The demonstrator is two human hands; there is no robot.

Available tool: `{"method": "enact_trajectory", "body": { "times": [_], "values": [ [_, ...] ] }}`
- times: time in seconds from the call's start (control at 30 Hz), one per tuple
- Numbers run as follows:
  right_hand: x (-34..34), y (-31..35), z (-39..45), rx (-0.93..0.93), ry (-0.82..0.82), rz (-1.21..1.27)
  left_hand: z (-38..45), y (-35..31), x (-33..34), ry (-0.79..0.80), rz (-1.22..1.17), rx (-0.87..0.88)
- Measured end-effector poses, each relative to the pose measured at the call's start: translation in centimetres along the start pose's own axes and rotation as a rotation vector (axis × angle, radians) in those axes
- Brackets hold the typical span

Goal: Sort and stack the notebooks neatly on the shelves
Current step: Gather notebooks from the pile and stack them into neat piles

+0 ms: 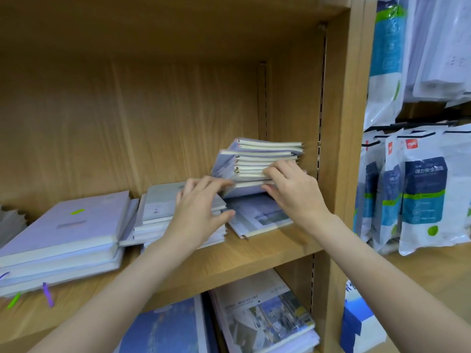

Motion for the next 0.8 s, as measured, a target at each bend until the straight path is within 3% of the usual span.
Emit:
{"method": "enact_trajectory", "body": {
  "times": [0.17, 0.23, 0.33, 0.57, 0.8],
  "values": [
    [0.1, -0.2, -0.3, 0.040, -0.056, -0.019, 1.5, -0.1, -1.0, -0.076, -0.275, -0.010],
    [0.3, 0.0, -0.4, 0.056, -0.055, -0.011, 1.7, -0.5, -0.2, 0.041, -0.309, 0.014],
    [1.0, 0.6, -0.9, 0.054, -0.007, 0.011, 1.7, -1.4, 1.1, 0.155, -0.146, 0.141],
    [2.5, 1.7, -2.0, 0.044, 0.064, -0.022, 0.8, -1.5, 1.6, 0.048, 0.291, 0.402],
    [-1.7, -0.3, 0.5, -0.006, 0.082, -0.034, 2.8, -0.2, 0.0, 0.106, 0.279, 0.161]
  ]
}}
Point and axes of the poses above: each hand's wrist, its own z-axis towards the middle knuckle, its own x-axis out of the palm, y = z × x, the point moved 8 cm from there along z, towards the middle knuckle, and after that the axes turned 15 degrees about -x, right-handed, at the moved point
